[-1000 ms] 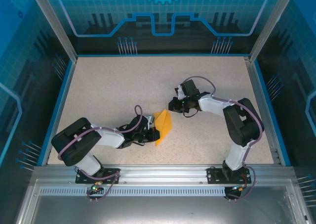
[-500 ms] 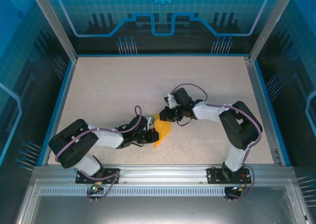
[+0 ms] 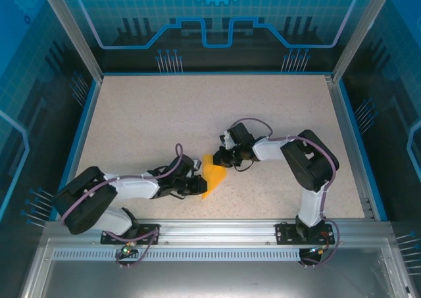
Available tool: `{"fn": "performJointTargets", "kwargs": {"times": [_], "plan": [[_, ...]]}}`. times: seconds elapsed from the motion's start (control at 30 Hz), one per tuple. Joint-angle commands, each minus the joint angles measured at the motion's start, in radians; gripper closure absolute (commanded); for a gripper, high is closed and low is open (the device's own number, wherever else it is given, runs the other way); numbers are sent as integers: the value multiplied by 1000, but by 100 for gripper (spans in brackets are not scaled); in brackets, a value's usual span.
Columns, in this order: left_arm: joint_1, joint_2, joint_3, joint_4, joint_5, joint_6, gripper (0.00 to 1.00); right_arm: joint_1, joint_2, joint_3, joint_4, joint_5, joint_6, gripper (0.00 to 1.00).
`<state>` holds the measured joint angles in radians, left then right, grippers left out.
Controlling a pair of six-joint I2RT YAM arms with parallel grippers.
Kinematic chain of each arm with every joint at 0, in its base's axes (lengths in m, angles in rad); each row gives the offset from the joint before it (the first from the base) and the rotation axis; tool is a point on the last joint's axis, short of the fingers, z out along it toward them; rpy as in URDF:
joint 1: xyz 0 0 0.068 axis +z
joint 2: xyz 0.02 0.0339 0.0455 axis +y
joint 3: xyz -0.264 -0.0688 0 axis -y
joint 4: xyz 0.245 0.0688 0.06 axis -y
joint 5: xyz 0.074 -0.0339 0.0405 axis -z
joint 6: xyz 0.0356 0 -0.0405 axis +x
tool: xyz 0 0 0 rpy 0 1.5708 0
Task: Fold a paper plane with a square sheet of paper (pick it up from the middle)
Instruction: Fourth fold the wing at the center of the table.
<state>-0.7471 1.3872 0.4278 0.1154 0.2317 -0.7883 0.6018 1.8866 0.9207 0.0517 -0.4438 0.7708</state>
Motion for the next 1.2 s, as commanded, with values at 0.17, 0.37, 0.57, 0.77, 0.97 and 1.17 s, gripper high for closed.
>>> {"fn": "performJointTargets", "kwargs": {"times": [0.17,0.37,0.57,0.77,0.97,1.17], "plan": [[-4,-244,49,-177,-87,-129,62,2,-18,-120,78,85,109,90],[-10,-234,46,-42,-85,-259,61,3,-26,-126,78,89,111,90],[-32,-120,21,119,-142,-361,73,1,-27,-124,76,88,109,90],[-49,-27,18,209,-174,-400,80,2,-17,-122,78,77,104,90],[-59,61,29,210,-189,-408,85,-3,-19,-124,73,71,96,90],[-76,107,30,87,-240,-414,88,-14,-43,-108,41,65,67,90]]}}
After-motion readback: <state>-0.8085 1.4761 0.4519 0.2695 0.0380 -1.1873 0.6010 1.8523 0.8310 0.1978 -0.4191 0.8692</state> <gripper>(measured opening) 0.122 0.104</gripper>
